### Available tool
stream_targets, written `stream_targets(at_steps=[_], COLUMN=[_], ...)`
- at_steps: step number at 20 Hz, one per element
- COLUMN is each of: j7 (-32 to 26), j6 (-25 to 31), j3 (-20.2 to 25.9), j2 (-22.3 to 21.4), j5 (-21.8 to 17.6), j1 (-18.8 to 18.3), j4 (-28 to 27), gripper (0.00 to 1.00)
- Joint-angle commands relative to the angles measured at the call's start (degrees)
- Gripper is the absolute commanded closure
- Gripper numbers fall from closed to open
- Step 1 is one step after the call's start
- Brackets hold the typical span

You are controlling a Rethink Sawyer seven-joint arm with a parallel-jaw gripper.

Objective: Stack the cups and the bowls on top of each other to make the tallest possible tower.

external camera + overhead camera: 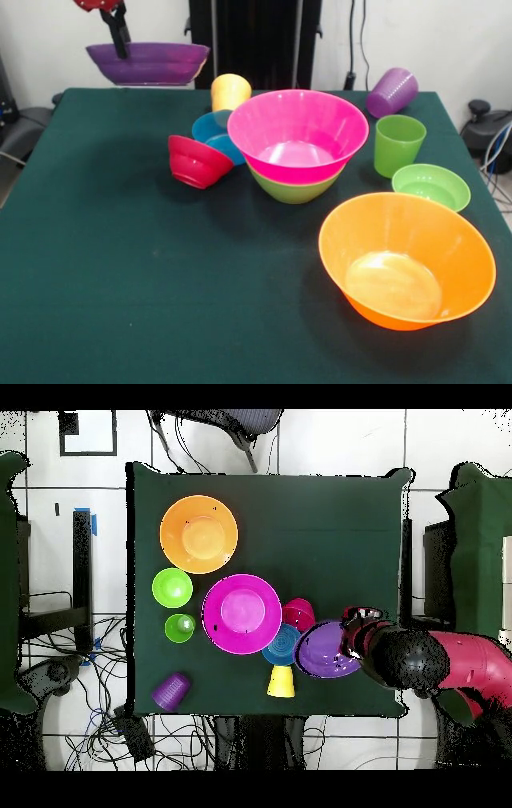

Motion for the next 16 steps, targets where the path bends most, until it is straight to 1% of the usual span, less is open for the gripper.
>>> stream_targets(at_steps=[1,4,12,16], j7=[8.6,9.8,12.0,13.7], j6=[2.3,0.6,-2.3,-5.3], j3=[2.2,1.8,0.6,0.0], j2=[-0.7,-0.9,-1.1,-0.5], j5=[6.8,9.0,13.0,14.6], j1=[3.2,3.4,4.8,5.5], j4=[-1.6,-0.8,-0.2,0.6], gripper=[1.00,1.00,1.00,1.00])
